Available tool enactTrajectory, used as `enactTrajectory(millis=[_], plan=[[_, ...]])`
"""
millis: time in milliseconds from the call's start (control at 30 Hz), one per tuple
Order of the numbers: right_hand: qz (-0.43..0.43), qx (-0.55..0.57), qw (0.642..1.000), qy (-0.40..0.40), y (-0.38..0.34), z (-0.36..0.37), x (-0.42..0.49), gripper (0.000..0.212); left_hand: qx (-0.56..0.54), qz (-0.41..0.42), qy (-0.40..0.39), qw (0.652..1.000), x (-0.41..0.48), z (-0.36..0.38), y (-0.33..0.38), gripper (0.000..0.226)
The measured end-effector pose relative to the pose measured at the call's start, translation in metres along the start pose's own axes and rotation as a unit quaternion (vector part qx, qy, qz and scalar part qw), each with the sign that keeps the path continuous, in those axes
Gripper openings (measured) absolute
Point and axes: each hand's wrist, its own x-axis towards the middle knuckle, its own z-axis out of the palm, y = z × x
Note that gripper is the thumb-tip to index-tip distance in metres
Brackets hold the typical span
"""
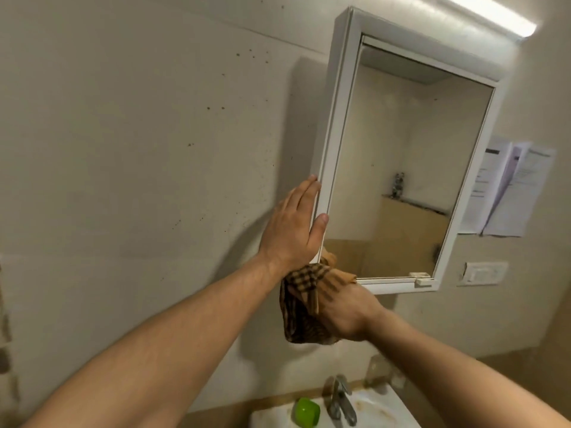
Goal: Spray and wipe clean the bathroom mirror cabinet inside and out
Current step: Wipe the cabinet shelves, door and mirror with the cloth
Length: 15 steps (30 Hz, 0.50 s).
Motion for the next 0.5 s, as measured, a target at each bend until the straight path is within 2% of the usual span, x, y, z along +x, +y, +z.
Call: enactTrajectory(millis=[100, 200, 267, 333, 367, 433, 500], plan=[[0.059, 0.042, 0.997, 0.023, -0.026, 0.007, -0.002, 0.043, -0.022, -0.025, 0.010, 0.999, 0.002, 0.006, 0.008, 0.060], [0.073, 0.073, 0.992, 0.075, -0.045, 0.015, -0.003, 0.046, -0.048, -0.025, 0.023, 0.998, -0.001, 0.006, 0.007, 0.057], [0.076, 0.101, 0.983, 0.134, -0.033, -0.003, 0.007, 0.051, -0.070, -0.026, 0.046, 0.996, 0.007, 0.001, 0.002, 0.055], [0.100, 0.106, 0.965, 0.217, -0.010, -0.034, 0.022, 0.056, -0.125, -0.075, 0.077, 0.986, 0.017, -0.004, -0.003, 0.056], [0.123, 0.110, 0.951, 0.263, 0.004, -0.059, 0.033, 0.056, -0.174, -0.115, 0.092, 0.974, 0.028, -0.009, -0.003, 0.057], [0.147, 0.099, 0.926, 0.334, 0.034, -0.114, 0.059, 0.055, -0.306, -0.202, 0.094, 0.926, 0.052, -0.018, -0.002, 0.054], [0.143, 0.054, 0.928, 0.341, 0.060, -0.172, 0.088, 0.059, -0.378, -0.223, 0.083, 0.895, 0.073, -0.032, 0.002, 0.054]])
